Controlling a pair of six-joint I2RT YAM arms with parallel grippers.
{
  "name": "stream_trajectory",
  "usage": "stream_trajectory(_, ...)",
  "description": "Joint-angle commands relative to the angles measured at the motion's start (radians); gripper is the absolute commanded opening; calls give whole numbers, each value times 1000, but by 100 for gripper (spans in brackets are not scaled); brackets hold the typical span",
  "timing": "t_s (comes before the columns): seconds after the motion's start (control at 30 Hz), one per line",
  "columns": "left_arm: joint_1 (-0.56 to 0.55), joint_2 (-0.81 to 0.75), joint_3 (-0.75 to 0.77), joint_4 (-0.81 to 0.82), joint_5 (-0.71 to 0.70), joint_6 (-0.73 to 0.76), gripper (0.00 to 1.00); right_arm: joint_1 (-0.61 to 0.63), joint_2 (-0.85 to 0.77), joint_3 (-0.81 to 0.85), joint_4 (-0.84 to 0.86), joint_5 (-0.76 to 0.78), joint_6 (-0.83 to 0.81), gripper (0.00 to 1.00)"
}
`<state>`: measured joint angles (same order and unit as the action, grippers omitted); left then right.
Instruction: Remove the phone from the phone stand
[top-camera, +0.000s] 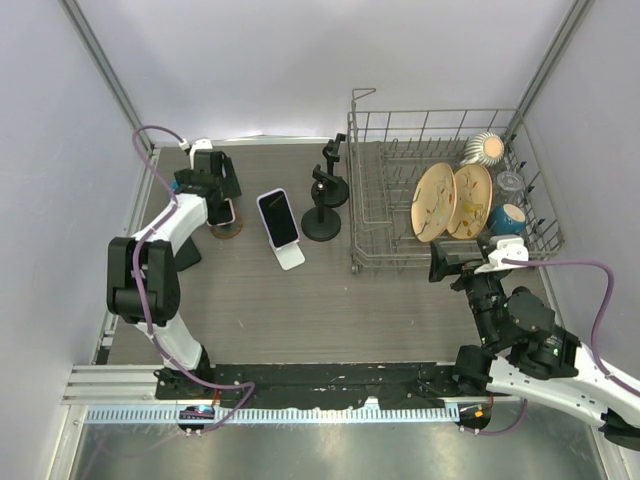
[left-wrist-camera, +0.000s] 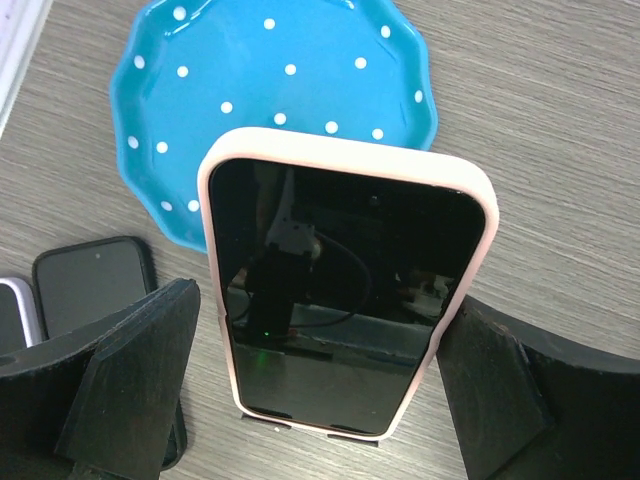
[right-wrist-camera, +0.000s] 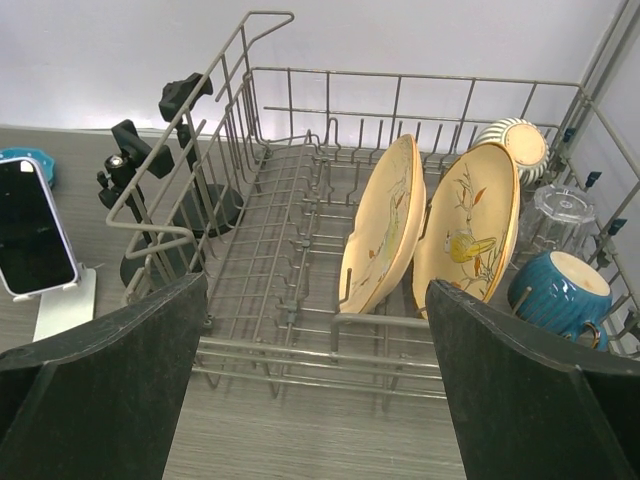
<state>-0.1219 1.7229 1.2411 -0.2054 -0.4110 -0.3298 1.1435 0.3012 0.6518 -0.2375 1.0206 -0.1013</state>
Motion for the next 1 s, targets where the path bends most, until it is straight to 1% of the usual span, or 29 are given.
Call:
stream_trajectory(0.0, 36, 1, 24, 41, 84, -37, 100, 2, 24, -6, 50, 29, -31, 96)
stream_trajectory(0.1, 36, -2, 23, 41, 127, -37, 100, 1, 41, -7, 52, 33, -35, 96)
stream_trajectory(0.23, 36, -17, 14, 43, 146, -35, 100, 2, 59, -9, 47, 39, -41, 96)
stream_trajectory(0.33, 36, -32, 6, 53, 172, -38, 95, 2, 62, -9, 47, 45, -43, 96)
stream_trajectory(0.37, 36, -40, 3, 54, 182, -40, 92, 2, 61, -11, 46, 45, -43, 96)
stream_trajectory(0.4, 36, -42, 0, 55, 187, -40, 85, 2, 61, -11, 46, 47, -43, 96)
stream_trajectory(0.47, 34, -52, -3, 58, 192, -38, 78, 2, 59, -11, 46, 50, -44, 96)
stream_trajectory(0.5, 36, -57, -6, 58, 193, -38, 71, 2, 58, -12, 46, 50, -43, 96)
stream_trajectory(0.6, 34, -66, -12, 61, 196, -40, 58, 2, 58, -14, 46, 53, -44, 96)
stream_trajectory(0.63, 34, -66, -12, 63, 198, -38, 57, 2, 56, -14, 46, 52, -44, 96)
stream_trajectory(0.77, 22, -56, -15, 64, 224, -49, 43, 2, 64, -14, 46, 52, -44, 96)
stream_trajectory(0.83, 10, -39, -12, 66, 233, -52, 42, 4, 68, -14, 46, 52, -44, 96)
stream_trajectory(0.97, -18, -34, 4, 54, 238, -54, 36, 2, 79, -11, 41, 53, -44, 96)
